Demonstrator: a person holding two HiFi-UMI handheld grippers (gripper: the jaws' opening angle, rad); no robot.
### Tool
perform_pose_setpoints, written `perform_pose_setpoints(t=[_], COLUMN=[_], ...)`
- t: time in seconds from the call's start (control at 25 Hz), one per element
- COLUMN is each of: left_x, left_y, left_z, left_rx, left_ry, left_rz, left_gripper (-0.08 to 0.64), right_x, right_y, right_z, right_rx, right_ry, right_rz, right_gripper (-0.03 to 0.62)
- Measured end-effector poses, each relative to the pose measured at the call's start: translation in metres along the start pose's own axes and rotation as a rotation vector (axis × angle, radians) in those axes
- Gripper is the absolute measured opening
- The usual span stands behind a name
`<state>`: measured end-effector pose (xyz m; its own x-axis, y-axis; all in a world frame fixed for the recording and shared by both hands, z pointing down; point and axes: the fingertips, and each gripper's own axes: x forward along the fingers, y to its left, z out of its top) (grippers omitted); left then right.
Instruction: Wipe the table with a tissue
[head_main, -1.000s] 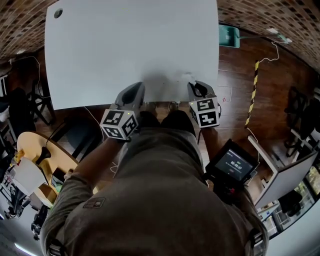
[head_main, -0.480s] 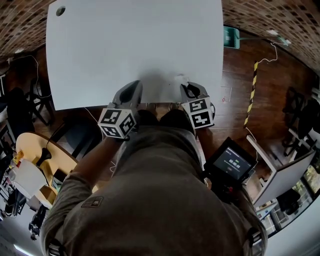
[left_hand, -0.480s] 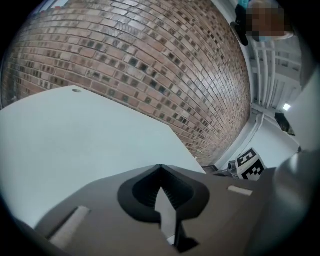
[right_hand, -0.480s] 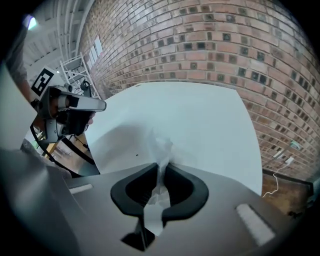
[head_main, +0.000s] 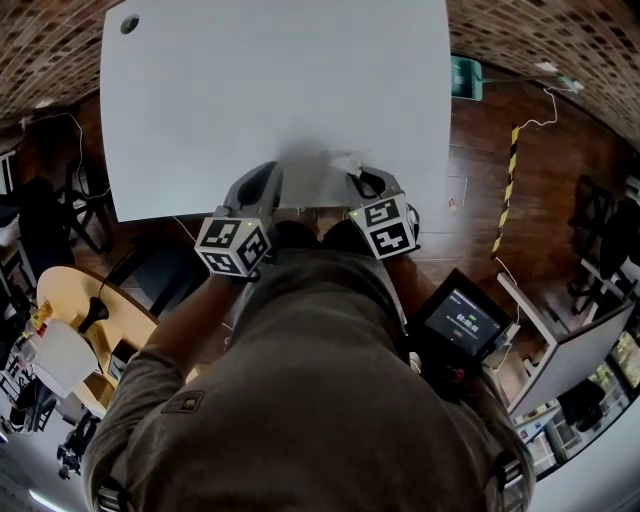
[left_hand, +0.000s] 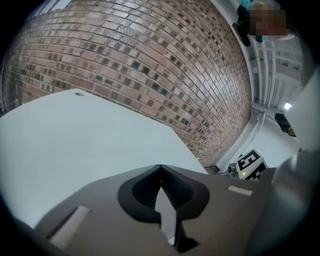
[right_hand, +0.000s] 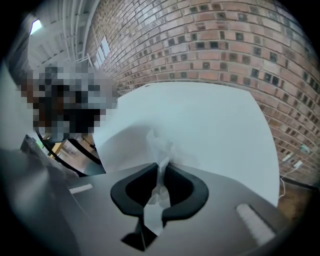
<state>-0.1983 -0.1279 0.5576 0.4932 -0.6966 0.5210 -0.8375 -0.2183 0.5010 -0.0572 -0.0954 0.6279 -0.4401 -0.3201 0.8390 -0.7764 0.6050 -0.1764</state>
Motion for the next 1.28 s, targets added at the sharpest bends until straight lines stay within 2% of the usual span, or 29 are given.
perform_pose_setpoints(t=[0.56, 0.72, 0.92, 1.28], left_x=[0.004, 0.0, -0.007, -0.018], left_y=[-0.004, -0.002, 0.005, 0.023], left_z=[-0.005, -0.006, -0.002, 0.001], left_rx=[0.018, 0.02, 0.013, 0.001], left_ry=[0.022, 0.022, 0.013, 0.003], left_rz=[-0.029, -0.024, -0.003, 0.04], left_gripper=[0.002, 0.002, 0.002, 0.002], right_x=[-0.016, -0.017, -0.008, 0.024], right_y=[-0.074, -0.081, -0.059, 0.028], right_z=[-0.014, -0.012, 0.002, 0.022], right_rx=[0.118, 0.125, 0.069, -0.063], right_ry=[-0.01, -0.012, -0.007, 0.006], right_rz=[-0.157, -0.171, -0.12, 0.079], right_gripper=[0.054, 0.054, 0.054, 0.054])
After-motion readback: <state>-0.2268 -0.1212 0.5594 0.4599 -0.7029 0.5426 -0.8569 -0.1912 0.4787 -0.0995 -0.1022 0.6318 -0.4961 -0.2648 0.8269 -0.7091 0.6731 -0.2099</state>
